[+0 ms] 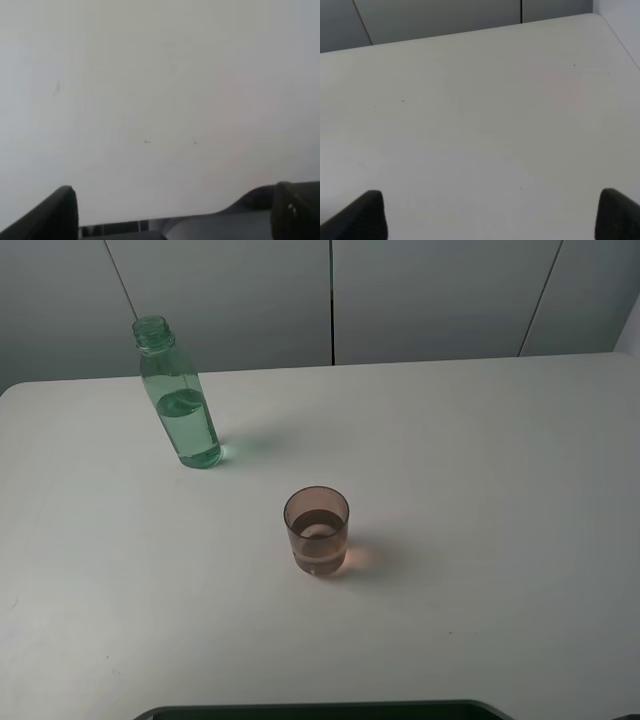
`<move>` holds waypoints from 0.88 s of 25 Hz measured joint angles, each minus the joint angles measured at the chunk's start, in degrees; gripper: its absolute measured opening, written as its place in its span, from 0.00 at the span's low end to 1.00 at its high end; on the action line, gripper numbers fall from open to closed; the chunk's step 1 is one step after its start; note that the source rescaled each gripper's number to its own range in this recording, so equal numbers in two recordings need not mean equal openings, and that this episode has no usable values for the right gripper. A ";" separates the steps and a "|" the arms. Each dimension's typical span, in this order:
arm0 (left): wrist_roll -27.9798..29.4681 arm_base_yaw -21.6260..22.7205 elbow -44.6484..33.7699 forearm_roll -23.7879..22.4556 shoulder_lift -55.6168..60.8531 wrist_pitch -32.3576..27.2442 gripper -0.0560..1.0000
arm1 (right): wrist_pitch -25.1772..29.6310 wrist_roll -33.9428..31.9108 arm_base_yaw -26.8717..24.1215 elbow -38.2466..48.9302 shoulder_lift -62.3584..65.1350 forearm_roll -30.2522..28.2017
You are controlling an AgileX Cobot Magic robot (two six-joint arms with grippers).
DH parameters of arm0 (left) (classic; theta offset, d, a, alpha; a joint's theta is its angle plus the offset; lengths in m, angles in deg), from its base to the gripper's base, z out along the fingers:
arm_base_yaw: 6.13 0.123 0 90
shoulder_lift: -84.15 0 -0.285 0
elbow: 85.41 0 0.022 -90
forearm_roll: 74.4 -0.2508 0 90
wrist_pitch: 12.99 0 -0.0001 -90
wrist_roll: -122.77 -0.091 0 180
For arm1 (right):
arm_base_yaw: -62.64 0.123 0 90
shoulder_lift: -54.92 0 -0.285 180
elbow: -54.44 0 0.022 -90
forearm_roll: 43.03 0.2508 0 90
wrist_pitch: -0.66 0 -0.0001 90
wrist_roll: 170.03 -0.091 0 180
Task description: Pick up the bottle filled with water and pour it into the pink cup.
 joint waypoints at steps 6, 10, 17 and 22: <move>-1.53 0.00 0.00 1.42 7.35 0.00 0.93 | 0.00 0.00 0.00 0.00 0.00 0.00; -2.81 0.00 0.00 1.80 13.14 0.00 0.93 | 0.00 0.00 0.00 0.00 0.00 0.00; -4.51 0.00 -0.92 1.80 25.80 3.81 0.93 | 0.00 0.00 0.00 0.00 0.00 0.00; -4.70 0.00 -1.54 -0.18 32.29 5.37 0.93 | 0.00 0.00 0.00 0.00 0.00 0.00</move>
